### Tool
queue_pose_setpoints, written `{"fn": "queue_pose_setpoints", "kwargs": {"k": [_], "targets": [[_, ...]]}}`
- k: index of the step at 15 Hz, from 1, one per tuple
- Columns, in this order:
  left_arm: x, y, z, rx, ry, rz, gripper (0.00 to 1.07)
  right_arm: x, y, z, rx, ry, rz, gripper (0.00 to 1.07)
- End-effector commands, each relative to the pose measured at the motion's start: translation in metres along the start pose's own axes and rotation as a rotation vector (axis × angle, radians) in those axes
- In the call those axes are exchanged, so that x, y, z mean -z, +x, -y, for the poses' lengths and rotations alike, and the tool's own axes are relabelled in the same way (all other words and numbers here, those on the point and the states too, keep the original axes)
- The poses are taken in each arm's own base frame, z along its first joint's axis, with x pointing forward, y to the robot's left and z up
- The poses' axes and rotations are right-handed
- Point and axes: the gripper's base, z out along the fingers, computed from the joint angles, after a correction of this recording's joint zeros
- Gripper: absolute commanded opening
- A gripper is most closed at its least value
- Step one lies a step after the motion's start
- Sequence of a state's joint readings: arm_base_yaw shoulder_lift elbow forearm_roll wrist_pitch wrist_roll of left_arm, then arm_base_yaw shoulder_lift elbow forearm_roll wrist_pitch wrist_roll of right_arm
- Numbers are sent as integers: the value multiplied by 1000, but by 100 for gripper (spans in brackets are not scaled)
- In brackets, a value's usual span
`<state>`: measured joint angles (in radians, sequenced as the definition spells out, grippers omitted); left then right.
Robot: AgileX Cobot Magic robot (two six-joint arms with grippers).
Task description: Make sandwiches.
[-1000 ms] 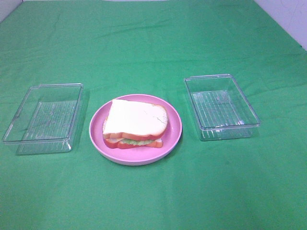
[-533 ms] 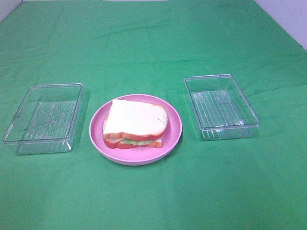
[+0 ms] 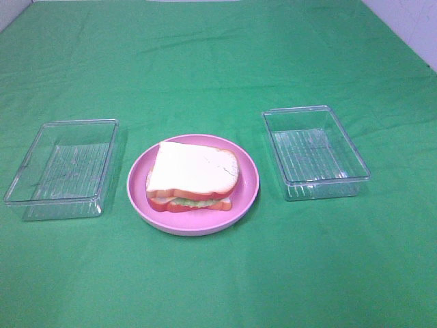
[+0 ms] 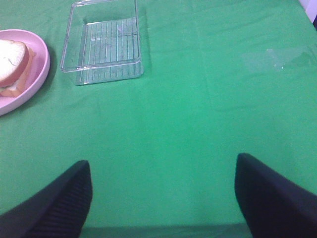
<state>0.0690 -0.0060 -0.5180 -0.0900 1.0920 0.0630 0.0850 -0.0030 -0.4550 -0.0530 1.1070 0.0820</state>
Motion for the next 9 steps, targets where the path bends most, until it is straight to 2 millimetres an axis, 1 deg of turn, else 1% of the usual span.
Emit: {"fn": "queue_pose_setpoints", "kwargs": {"k": [1, 3, 9], "targets": [[0, -1, 0, -1, 4, 13, 98, 3, 3, 0, -13, 22, 34, 77], [0, -1, 0, -1, 4, 13, 98, 3, 3, -1, -45, 61, 36, 77], [0, -1, 0, -1, 4, 13, 98, 3, 3, -1, -45, 61, 36, 77]]}}
